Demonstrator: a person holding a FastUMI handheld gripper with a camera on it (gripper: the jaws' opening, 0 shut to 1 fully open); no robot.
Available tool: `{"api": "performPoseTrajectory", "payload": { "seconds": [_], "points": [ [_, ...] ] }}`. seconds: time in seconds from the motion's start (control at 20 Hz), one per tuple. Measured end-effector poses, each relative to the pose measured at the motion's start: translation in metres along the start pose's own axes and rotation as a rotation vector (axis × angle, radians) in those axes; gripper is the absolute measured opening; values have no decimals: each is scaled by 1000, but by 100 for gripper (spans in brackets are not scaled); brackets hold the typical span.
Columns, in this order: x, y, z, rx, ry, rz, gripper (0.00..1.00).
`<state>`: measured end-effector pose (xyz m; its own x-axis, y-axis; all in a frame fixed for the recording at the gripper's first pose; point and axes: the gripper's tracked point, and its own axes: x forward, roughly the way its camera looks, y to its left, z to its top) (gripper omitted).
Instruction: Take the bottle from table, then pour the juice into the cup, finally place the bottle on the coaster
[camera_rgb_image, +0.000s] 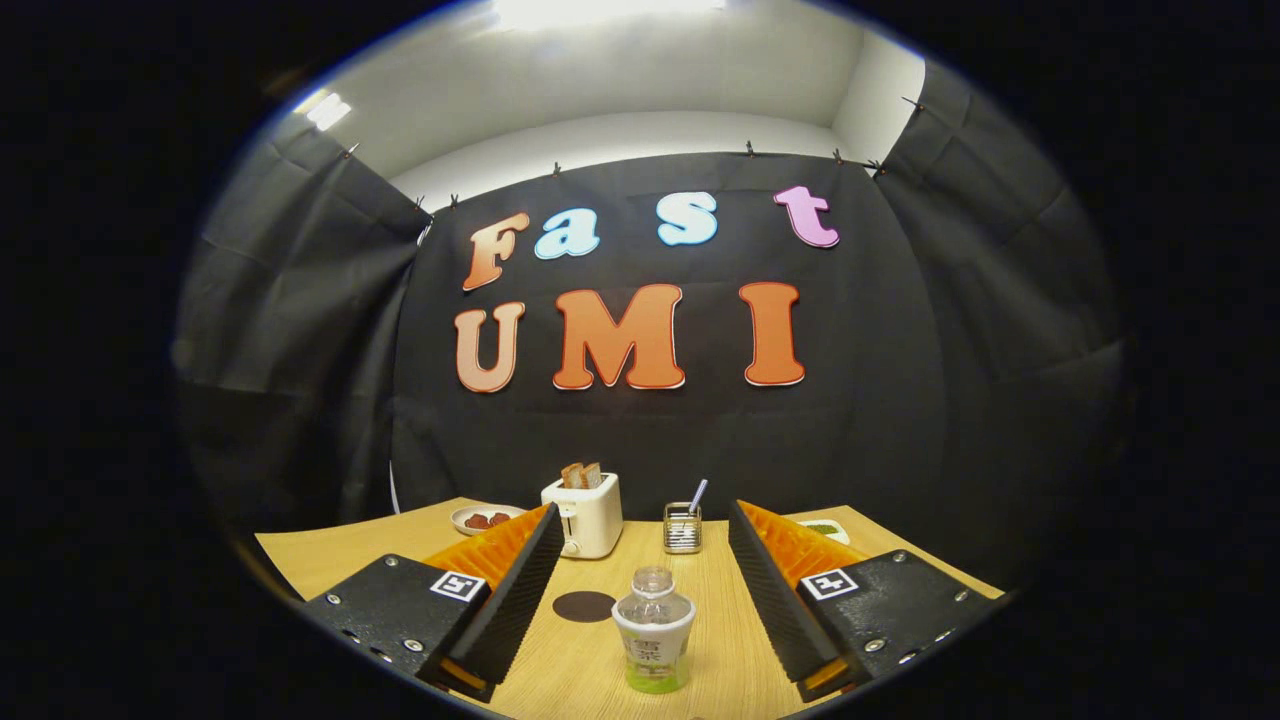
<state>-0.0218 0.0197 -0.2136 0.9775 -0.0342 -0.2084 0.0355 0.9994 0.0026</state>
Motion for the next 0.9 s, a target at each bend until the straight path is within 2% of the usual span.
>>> {"api": "performPoseTrajectory", "payload": {
  "seconds": [0.45, 0.9],
  "points": [
    [9, 2, -91, 10, 146, -18, 99],
    [25, -4, -140, 29, 253, -63, 98]
  ]
}}
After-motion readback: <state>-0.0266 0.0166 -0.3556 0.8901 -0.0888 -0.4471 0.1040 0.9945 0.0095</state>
